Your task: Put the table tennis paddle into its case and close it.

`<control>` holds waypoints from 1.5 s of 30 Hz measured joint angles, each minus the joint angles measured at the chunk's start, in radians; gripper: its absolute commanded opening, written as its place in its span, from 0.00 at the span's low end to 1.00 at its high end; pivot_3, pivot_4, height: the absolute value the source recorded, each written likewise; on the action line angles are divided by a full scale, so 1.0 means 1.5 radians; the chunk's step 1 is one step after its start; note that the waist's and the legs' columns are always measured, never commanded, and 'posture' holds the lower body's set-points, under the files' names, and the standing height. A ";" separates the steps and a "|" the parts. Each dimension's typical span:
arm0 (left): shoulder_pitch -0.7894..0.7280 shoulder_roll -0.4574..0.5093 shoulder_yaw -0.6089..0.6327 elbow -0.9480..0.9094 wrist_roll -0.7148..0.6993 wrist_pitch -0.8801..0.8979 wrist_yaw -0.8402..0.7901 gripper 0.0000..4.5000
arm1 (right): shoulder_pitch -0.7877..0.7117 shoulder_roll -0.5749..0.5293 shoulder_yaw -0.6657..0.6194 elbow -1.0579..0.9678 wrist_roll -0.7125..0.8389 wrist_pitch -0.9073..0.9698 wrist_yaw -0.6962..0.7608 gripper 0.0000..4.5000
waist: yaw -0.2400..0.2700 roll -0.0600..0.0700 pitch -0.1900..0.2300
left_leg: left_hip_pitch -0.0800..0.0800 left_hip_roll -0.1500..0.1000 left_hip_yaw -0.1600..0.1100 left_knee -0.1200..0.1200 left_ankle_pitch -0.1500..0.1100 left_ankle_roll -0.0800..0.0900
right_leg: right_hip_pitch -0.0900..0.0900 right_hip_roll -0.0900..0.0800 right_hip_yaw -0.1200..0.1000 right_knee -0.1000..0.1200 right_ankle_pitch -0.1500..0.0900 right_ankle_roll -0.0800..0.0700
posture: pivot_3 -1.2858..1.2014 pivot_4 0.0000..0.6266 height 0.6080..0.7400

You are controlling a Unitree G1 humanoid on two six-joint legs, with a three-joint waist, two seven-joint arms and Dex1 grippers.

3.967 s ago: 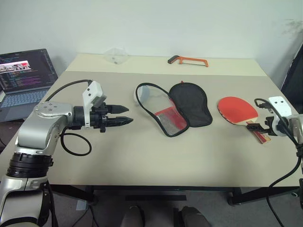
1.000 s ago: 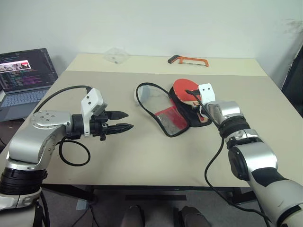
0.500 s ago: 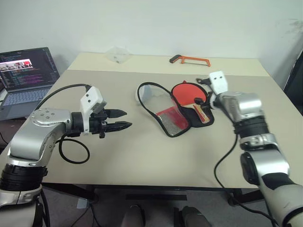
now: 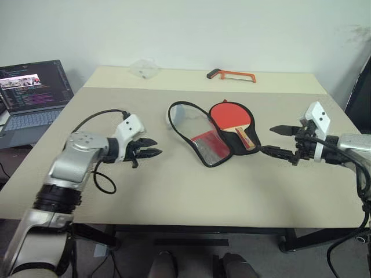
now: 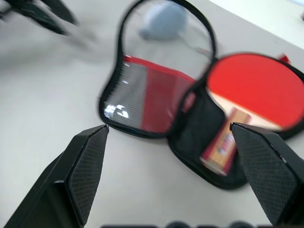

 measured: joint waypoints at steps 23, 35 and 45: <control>-0.320 -0.514 0.032 0.521 0.082 -0.277 0.356 0.01 | 0.027 -0.022 -0.092 -0.076 0.053 0.020 -0.097 1.00 | 0.007 0.000 0.000 | -0.001 -0.002 -0.001 -0.001 0.000 0.000 | 0.000 -0.001 0.000 -0.001 0.001 -0.001 | 0.52 0.24 1.00; -0.298 -0.442 0.052 0.560 0.114 -0.305 0.324 0.05 | -0.042 0.067 -0.146 -0.016 0.076 0.148 -0.296 1.00 | -0.018 0.000 0.000 | 0.001 -0.001 -0.001 -0.001 0.001 -0.001 | 0.000 0.000 0.001 0.001 0.003 -0.002 | 0.52 0.24 1.00; -0.058 -0.154 0.132 0.035 -0.041 -0.035 0.075 0.73 | -0.216 0.227 -0.206 0.371 0.053 0.190 -0.498 1.00 | -0.003 0.001 0.001 | -0.001 -0.002 -0.001 -0.004 0.002 -0.001 | -0.001 -0.001 -0.001 -0.001 0.003 -0.002 | 0.52 0.24 1.00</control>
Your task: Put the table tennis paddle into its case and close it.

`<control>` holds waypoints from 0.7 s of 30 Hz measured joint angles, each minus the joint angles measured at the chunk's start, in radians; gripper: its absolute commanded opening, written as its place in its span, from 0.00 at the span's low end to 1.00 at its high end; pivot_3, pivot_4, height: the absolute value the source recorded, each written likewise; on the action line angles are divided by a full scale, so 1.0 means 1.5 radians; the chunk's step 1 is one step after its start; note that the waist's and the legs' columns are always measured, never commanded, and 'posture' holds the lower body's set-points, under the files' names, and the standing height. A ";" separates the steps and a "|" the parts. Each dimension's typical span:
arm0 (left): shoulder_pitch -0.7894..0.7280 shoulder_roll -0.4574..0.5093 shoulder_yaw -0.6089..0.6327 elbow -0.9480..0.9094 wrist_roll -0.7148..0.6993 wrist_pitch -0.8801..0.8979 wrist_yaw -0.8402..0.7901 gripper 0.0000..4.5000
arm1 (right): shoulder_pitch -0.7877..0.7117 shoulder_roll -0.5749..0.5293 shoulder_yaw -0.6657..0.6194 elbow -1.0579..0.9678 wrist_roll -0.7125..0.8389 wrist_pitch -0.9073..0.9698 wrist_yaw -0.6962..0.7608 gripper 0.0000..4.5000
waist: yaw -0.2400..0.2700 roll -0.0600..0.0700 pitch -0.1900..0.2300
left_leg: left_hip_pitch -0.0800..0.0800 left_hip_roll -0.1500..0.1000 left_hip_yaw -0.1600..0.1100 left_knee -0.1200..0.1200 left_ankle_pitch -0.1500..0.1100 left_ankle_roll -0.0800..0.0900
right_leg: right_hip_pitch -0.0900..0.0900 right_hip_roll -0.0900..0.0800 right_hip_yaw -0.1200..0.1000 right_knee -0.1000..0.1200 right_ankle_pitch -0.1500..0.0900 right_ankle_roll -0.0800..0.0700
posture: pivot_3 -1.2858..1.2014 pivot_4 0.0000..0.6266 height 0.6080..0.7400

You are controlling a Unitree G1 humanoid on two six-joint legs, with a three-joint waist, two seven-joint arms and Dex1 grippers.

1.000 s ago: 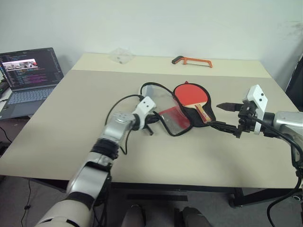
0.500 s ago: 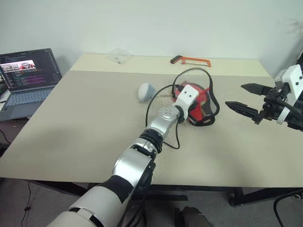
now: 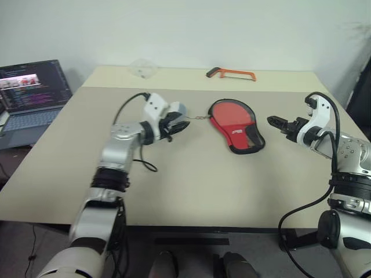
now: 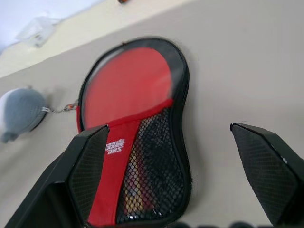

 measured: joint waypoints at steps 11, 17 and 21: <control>0.197 0.147 0.062 -0.300 -0.128 0.200 -0.049 0.99 | -0.048 0.019 -0.049 0.208 0.018 0.000 -0.009 1.00 | 0.003 0.000 0.000 | 0.000 0.000 0.000 0.001 0.000 0.000 | 0.000 0.000 0.001 0.000 0.000 0.000 | 0.52 0.24 1.00; 0.224 0.151 0.064 -0.354 -0.154 0.224 -0.032 0.99 | -0.044 0.048 -0.039 0.230 0.018 -0.011 -0.006 1.00 | 0.000 0.000 0.000 | 0.001 0.001 0.000 0.002 0.000 0.001 | 0.000 0.001 0.001 0.001 0.000 0.000 | 0.52 0.24 1.00; 0.224 0.153 0.063 -0.357 -0.160 0.233 -0.018 0.99 | -0.046 0.066 -0.031 0.237 0.018 -0.031 -0.003 1.00 | -0.006 0.000 0.000 | 0.001 0.001 0.000 0.002 0.000 0.001 | 0.001 0.001 0.001 0.000 0.000 0.000 | 0.52 0.24 1.00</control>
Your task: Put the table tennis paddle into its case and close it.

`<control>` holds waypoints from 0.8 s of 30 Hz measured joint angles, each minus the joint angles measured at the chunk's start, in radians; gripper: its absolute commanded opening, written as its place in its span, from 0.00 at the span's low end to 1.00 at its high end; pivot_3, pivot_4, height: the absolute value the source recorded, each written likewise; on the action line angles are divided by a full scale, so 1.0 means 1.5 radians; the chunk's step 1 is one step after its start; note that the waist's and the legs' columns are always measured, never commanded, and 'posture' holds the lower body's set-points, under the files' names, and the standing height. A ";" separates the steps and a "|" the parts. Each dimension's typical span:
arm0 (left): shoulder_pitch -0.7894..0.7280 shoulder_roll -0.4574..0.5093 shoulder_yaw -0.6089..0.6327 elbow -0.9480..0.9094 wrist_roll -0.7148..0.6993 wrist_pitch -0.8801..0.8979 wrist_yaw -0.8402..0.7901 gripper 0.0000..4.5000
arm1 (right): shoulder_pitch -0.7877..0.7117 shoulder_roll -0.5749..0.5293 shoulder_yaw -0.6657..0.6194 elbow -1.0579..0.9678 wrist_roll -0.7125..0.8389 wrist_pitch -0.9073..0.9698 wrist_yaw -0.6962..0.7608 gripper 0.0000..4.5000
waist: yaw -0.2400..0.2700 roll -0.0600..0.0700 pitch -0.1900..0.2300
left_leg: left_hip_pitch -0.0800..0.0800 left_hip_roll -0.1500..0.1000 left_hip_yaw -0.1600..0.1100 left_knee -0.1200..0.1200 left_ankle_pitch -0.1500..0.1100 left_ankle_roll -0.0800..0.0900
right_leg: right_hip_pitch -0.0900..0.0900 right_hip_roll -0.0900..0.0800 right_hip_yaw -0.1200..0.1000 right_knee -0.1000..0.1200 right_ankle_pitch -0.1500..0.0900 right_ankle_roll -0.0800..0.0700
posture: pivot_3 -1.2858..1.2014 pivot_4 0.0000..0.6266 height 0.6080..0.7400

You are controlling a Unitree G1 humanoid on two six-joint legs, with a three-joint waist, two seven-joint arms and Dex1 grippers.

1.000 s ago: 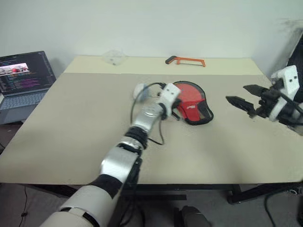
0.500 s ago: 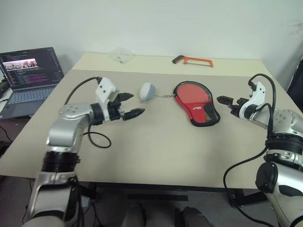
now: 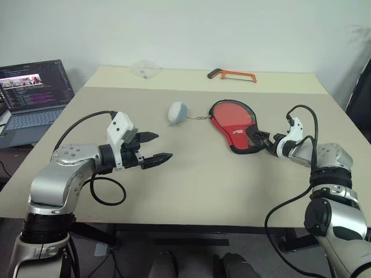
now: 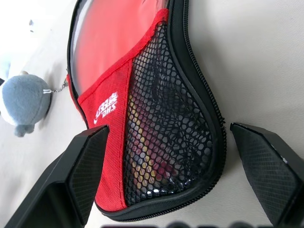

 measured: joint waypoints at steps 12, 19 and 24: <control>-0.014 0.000 -0.012 0.000 -0.004 -0.001 0.016 0.99 | -0.001 0.048 -0.002 -0.027 0.024 0.037 0.006 1.00 | -0.017 0.000 0.000 | 0.000 0.001 0.000 0.000 0.000 0.000 | 0.000 0.001 0.000 0.000 0.000 0.000 | 0.52 0.24 1.00; -0.021 -0.002 -0.027 0.002 -0.004 -0.004 0.024 0.99 | -0.001 0.077 -0.037 -0.031 0.058 0.058 -0.010 1.00 | -0.019 0.000 0.000 | 0.000 0.001 0.000 0.000 0.000 0.000 | 0.000 0.001 0.000 0.000 0.000 0.000 | 0.52 0.24 1.00; -0.025 -0.007 -0.029 0.009 -0.004 -0.007 0.027 0.99 | -0.008 0.095 -0.049 -0.012 0.060 0.036 -0.023 1.00 | -0.020 0.000 0.000 | 0.000 0.001 0.000 0.000 0.000 0.000 | 0.000 0.001 0.000 0.000 0.000 0.000 | 0.52 0.24 1.00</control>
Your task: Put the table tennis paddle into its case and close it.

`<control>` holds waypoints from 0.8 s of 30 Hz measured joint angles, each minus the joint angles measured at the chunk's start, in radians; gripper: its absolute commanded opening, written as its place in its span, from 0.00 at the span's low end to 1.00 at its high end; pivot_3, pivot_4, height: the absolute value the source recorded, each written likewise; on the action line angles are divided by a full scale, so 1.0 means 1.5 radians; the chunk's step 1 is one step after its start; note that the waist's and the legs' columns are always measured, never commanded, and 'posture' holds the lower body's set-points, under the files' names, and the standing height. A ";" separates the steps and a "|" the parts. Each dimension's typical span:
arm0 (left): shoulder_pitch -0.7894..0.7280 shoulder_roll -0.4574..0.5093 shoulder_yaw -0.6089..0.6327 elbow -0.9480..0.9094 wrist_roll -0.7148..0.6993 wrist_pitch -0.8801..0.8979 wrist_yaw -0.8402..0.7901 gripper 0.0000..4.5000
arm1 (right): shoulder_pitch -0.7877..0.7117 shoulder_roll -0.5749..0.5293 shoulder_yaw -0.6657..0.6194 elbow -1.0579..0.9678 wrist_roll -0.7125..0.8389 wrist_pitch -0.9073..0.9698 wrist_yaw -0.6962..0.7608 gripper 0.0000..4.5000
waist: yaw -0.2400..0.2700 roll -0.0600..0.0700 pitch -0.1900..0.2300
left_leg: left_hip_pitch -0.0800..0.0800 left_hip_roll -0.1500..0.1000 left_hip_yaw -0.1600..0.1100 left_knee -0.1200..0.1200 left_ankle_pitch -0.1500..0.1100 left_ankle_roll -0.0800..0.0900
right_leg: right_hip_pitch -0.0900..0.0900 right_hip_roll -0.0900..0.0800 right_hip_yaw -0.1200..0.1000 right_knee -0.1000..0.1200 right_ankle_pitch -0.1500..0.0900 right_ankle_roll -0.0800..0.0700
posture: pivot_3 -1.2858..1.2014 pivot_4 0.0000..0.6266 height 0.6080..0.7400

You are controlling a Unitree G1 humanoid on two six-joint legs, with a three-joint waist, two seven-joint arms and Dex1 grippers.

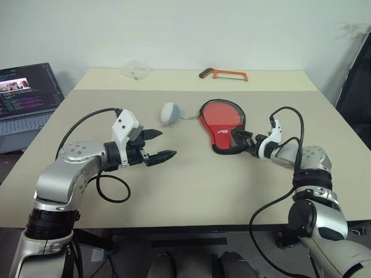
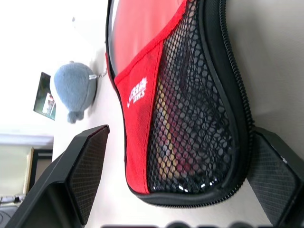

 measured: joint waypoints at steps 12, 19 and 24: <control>-0.013 -0.009 -0.018 0.020 0.006 -0.014 0.002 0.99 | -0.078 0.013 0.006 0.178 -0.027 -0.146 0.023 1.00 | -0.006 0.000 0.000 | 0.001 0.001 0.000 0.000 0.002 0.003 | 0.000 0.001 0.001 0.000 0.002 0.002 | 0.52 0.24 1.00; -0.014 -0.012 -0.021 0.021 0.008 -0.015 0.007 1.00 | -0.112 0.025 0.015 0.255 -0.048 -0.212 0.046 0.92 | -0.010 0.000 0.000 | 0.002 0.001 0.000 0.000 0.002 0.003 | 0.000 0.002 0.001 0.000 0.003 0.002 | 0.52 0.24 1.00; -0.014 -0.012 -0.021 0.021 0.008 -0.015 0.013 1.00 | -0.121 0.040 0.025 0.290 -0.059 -0.234 0.048 0.54 | -0.012 0.000 0.000 | 0.002 0.001 0.000 -0.001 0.002 0.003 | 0.000 0.002 0.001 0.000 0.004 -0.001 | 0.52 0.24 1.00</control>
